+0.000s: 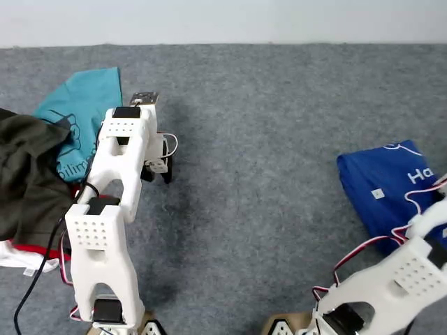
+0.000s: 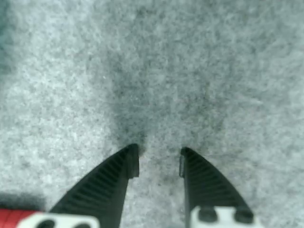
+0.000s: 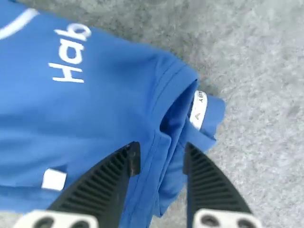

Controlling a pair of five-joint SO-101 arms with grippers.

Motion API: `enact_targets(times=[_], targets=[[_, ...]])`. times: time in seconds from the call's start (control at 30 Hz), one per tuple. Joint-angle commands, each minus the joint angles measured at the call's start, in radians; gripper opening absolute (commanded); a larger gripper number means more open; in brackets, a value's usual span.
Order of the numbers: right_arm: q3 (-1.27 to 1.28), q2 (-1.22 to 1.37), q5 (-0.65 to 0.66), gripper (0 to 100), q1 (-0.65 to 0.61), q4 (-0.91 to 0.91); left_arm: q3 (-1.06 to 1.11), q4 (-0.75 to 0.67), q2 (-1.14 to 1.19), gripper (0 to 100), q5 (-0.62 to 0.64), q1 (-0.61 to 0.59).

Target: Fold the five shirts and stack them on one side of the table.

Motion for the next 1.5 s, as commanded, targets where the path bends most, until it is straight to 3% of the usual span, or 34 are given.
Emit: enact_targets(times=[0.0,0.33,0.53,0.77,1.2,1.47], targets=[[-0.008,0.033,0.008,19.2,0.012,-0.039,0.002,-0.038,0.006,13,0.011,-0.041],[-0.009,0.099,0.009,18.4,0.019,-0.114,0.002,-0.038,0.006,13,0.011,-0.041],[-0.009,0.099,0.011,1.1,0.045,-0.131,0.002,-0.038,0.006,13,0.011,-0.041],[-0.009,0.094,0.032,1.0,0.071,-0.119,0.002,-0.038,0.006,13,0.011,-0.041],[-0.009,-0.074,0.068,1.0,0.079,0.085,0.002,-0.038,0.006,13,0.011,-0.041],[-0.003,-0.105,0.100,1.0,0.173,0.076,0.002,-0.037,0.006,13,0.011,-0.041]])
